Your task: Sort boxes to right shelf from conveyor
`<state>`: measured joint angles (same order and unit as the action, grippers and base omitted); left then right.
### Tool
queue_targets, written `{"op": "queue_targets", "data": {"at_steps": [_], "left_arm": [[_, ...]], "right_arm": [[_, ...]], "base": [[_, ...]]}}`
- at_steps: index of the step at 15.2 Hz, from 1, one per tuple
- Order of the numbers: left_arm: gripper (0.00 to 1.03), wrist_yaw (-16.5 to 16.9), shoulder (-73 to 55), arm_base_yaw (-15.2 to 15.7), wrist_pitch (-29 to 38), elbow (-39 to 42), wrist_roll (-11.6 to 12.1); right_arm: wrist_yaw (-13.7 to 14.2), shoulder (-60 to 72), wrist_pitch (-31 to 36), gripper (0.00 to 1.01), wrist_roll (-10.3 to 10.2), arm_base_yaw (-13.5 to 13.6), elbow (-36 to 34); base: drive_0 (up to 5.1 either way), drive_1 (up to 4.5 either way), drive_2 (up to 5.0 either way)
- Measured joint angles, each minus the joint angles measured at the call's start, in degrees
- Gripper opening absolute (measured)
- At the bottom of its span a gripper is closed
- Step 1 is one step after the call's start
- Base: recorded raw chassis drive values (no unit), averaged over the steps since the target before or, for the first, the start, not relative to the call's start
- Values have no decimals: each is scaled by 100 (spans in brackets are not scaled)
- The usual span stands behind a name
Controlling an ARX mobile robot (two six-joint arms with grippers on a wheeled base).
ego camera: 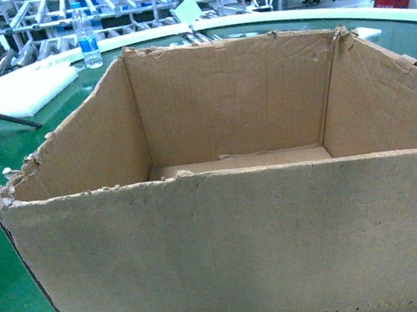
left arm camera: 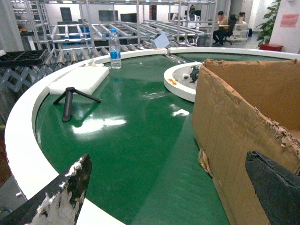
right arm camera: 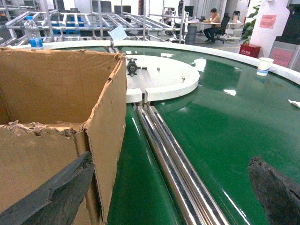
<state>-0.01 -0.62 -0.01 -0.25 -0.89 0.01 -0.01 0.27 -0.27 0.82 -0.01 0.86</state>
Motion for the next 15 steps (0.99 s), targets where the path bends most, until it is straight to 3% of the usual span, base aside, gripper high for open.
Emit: {"op": "queue_targets", "data": {"at_steps": [8, 15], "left_arm": [[98, 33, -9, 11, 57, 0, -2], [98, 72, -293, 24, 374, -4, 0]], "right_arm": [[-20, 0, -2, 98, -2, 0, 0], [-92, 354, 503, 98, 31, 31, 9]], "base": [[0, 0, 0], [0, 0, 0]]}}
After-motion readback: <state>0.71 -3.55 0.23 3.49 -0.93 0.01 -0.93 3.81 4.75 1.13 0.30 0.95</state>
